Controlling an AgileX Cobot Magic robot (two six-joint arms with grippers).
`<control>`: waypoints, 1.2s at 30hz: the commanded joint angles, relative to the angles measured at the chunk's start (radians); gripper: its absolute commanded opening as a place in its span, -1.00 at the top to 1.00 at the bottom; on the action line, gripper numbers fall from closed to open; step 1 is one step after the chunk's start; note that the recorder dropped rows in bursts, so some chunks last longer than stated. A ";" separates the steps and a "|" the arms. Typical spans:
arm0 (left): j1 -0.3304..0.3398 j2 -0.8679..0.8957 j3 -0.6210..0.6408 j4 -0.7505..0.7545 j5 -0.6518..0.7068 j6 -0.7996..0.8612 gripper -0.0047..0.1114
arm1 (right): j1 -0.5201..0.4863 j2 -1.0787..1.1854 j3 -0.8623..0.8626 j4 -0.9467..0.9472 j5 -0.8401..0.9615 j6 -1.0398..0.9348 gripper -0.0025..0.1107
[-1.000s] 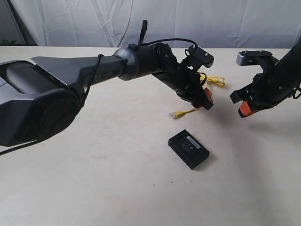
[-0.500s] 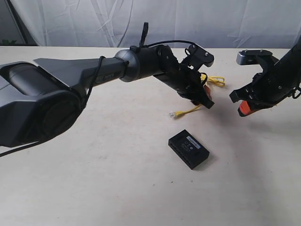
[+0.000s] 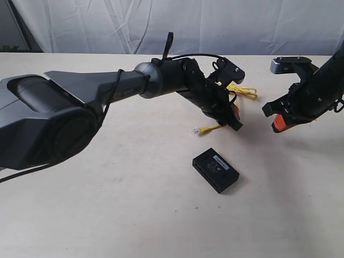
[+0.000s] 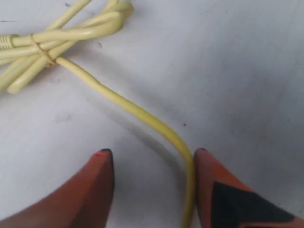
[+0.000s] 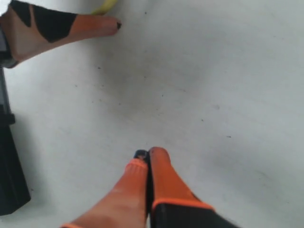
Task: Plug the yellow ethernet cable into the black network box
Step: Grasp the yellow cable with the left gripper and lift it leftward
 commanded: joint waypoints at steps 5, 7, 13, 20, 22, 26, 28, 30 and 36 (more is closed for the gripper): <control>-0.002 -0.022 -0.002 0.037 0.006 -0.007 0.92 | -0.005 -0.010 -0.003 0.003 -0.013 -0.007 0.97; -0.002 -0.047 -0.002 0.042 0.003 -0.031 0.92 | -0.005 -0.010 -0.003 0.005 -0.013 -0.007 0.97; 0.008 -0.131 -0.002 0.357 0.027 -0.374 0.92 | -0.005 -0.010 -0.003 0.007 -0.014 -0.007 0.97; 0.064 -0.200 -0.002 0.620 0.189 -0.654 0.92 | -0.005 -0.010 -0.003 0.007 -0.020 -0.007 0.97; 0.086 -0.224 0.007 0.604 0.226 -0.656 0.92 | -0.005 -0.010 -0.003 0.007 -0.022 -0.007 0.97; 0.109 -0.311 0.119 0.611 0.216 -0.669 0.92 | -0.005 -0.010 -0.003 0.014 -0.022 -0.007 0.97; 0.118 -0.371 0.224 0.662 0.170 -0.729 0.92 | -0.005 -0.010 -0.003 0.015 -0.022 -0.007 0.97; 0.129 -0.441 0.355 0.680 0.091 -0.792 0.92 | -0.005 -0.010 -0.003 0.025 -0.020 -0.007 0.97; 0.206 -0.642 0.681 0.710 -0.022 -0.930 0.92 | -0.003 -0.010 -0.003 0.041 -0.011 -0.007 0.97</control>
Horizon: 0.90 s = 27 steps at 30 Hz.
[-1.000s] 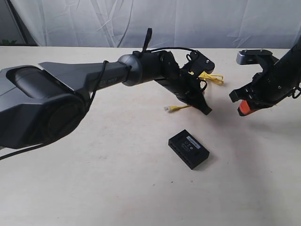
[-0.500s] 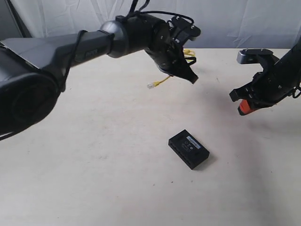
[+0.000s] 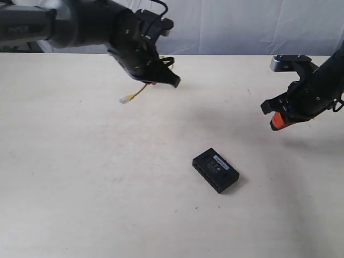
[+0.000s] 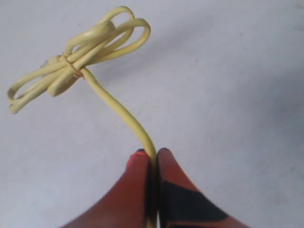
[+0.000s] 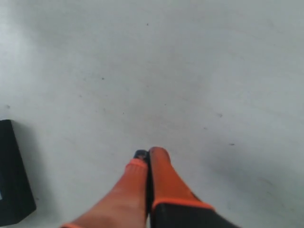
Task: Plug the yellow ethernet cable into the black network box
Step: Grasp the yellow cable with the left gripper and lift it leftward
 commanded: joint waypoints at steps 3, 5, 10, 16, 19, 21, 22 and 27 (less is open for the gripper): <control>0.099 -0.212 0.285 0.077 -0.108 -0.264 0.92 | -0.003 -0.010 -0.003 0.026 0.004 -0.007 0.97; 0.109 -0.265 0.347 0.117 -0.138 -0.383 0.92 | -0.003 -0.010 -0.003 0.033 0.003 -0.007 0.97; 0.079 -0.332 0.471 0.327 -0.124 -0.772 0.92 | -0.001 -0.010 -0.003 0.055 0.005 -0.007 0.97; -0.016 -0.346 0.586 0.428 -0.155 -1.123 0.92 | 0.044 -0.010 -0.003 0.054 0.005 -0.007 0.97; -0.084 -0.340 0.619 0.583 -0.053 -1.419 0.92 | 0.076 -0.010 -0.003 0.052 0.002 -0.016 0.97; -0.124 -0.340 0.636 0.683 0.009 -1.586 0.92 | 0.091 -0.010 -0.003 0.052 0.002 -0.022 0.97; -0.143 -0.340 0.644 0.729 0.024 -1.632 0.92 | 0.099 -0.010 -0.003 0.052 0.000 -0.022 0.97; -0.176 -0.337 0.674 0.730 -0.014 -1.722 0.82 | 0.125 -0.009 -0.003 0.050 0.006 -0.022 0.97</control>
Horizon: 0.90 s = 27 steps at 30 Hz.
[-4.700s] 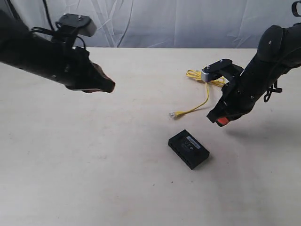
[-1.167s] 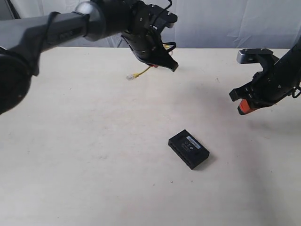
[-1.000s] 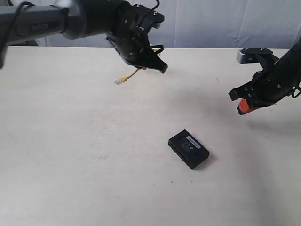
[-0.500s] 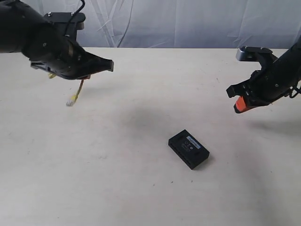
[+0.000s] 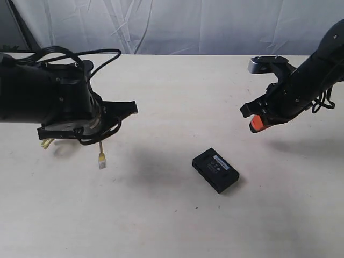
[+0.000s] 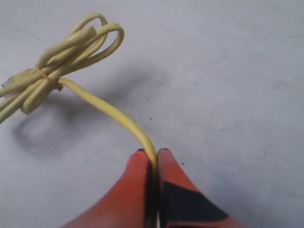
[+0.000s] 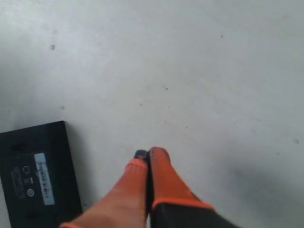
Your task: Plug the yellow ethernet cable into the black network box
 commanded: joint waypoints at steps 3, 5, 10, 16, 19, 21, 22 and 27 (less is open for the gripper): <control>-0.022 -0.005 0.031 -0.025 -0.079 -0.090 0.47 | 0.020 -0.009 -0.003 -0.001 0.005 -0.011 0.97; -0.026 -0.005 0.033 -0.048 -0.065 -0.090 0.21 | 0.021 -0.009 -0.003 -0.001 0.010 -0.011 0.97; -0.029 -0.005 0.033 -0.066 -0.042 -0.038 -0.13 | 0.027 -0.009 -0.003 -0.006 0.025 -0.012 0.97; -0.029 -0.062 0.001 0.200 -0.082 0.546 -0.17 | 0.027 -0.009 0.001 -0.006 0.038 -0.014 0.97; -0.024 -0.101 -0.039 0.067 -0.019 1.236 0.00 | 0.027 -0.009 0.001 -0.006 0.040 -0.014 0.97; -0.001 -0.103 -0.066 -0.060 0.039 1.494 0.09 | 0.027 -0.009 0.001 -0.006 0.040 -0.014 0.97; 0.026 -0.101 -0.086 -0.153 0.056 1.625 0.13 | 0.027 -0.009 0.001 -0.006 0.040 -0.014 0.97; 0.133 -0.093 -0.112 -0.487 0.027 2.210 0.60 | 0.027 -0.009 0.001 -0.006 0.046 -0.014 0.97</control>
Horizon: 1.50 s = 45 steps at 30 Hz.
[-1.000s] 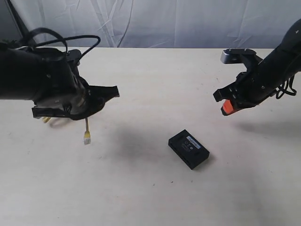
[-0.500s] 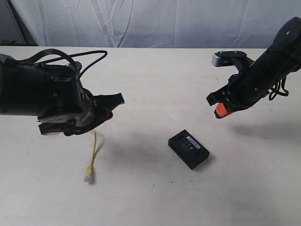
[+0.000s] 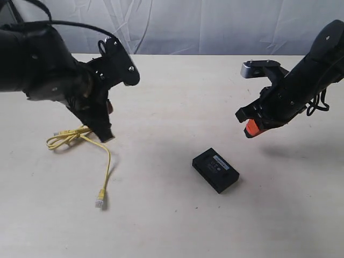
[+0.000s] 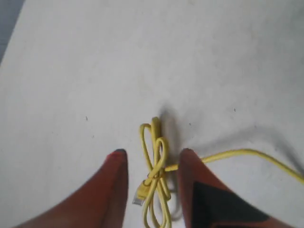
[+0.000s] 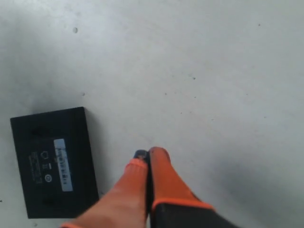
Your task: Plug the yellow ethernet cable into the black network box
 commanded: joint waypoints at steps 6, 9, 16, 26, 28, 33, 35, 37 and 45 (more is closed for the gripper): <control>0.132 0.000 -0.016 -0.489 0.107 1.338 0.87 | 0.000 -0.008 0.018 -0.002 0.003 -0.008 0.97; 0.134 0.000 -0.012 -0.548 0.114 1.557 0.68 | 0.000 -0.008 0.018 0.000 0.003 -0.010 0.97; 0.134 0.016 0.053 -0.752 0.085 1.963 0.02 | 0.000 -0.008 0.018 0.000 0.003 -0.010 0.97; 0.116 0.043 0.116 -0.775 0.085 2.094 0.05 | 0.000 -0.008 0.018 0.004 -0.001 -0.010 0.97; 0.103 0.051 0.119 -0.776 0.095 2.094 0.05 | 0.000 -0.008 0.018 0.004 -0.003 -0.010 0.97; 0.062 0.077 0.121 -0.788 0.101 2.094 0.05 | 0.000 -0.008 0.018 0.010 -0.004 -0.010 0.97; 0.047 0.085 0.121 -0.805 0.104 2.094 0.05 | 0.000 -0.008 0.018 0.010 -0.004 -0.010 0.97; 0.036 0.090 0.121 -0.802 0.110 2.094 0.05 | 0.000 -0.008 0.018 0.010 -0.004 -0.010 0.97; 0.034 0.090 0.170 -0.692 0.085 2.094 0.05 | 0.000 -0.008 0.018 0.010 -0.006 -0.010 0.97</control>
